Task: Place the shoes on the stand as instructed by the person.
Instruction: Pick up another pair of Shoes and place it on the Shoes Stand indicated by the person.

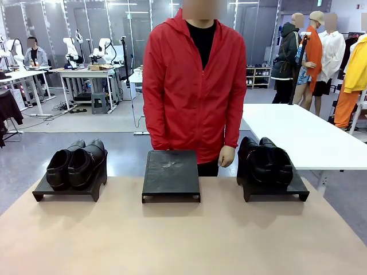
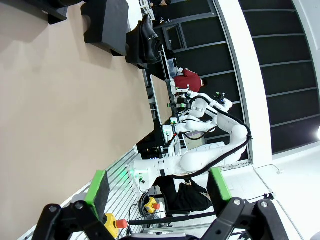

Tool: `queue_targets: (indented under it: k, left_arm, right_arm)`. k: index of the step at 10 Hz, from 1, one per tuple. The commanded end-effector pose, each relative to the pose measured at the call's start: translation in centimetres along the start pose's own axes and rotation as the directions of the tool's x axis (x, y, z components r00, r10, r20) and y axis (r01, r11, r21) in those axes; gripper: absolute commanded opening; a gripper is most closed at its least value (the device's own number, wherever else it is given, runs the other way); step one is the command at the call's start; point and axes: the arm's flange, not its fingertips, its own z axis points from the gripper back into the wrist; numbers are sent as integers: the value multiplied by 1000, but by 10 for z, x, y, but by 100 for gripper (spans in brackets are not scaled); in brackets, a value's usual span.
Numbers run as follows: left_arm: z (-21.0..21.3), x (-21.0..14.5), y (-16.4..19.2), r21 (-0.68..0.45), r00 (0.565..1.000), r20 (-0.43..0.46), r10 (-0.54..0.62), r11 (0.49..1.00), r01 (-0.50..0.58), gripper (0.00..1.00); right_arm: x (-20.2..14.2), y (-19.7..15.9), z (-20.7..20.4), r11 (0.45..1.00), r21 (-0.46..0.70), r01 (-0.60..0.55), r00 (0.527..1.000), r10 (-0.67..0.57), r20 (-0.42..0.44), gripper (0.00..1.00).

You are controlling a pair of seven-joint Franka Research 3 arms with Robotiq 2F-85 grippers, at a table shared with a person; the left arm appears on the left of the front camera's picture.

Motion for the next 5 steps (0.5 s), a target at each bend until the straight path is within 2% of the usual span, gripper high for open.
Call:
queue_targets:
  k: [1, 5]
  left_arm:
    - [0, -4, -2, -10, 1000, -6, -21, 1000, 21, 100]
    - [0, -4, -2, -10, 1000, -6, -21, 1000, 21, 100]
  right_arm:
    - [-6, 8, 5, 1000, -20, -9, 1000, 9, -4, 90]
    - [-6, 8, 5, 1000, -20, -9, 1000, 9, -4, 90]
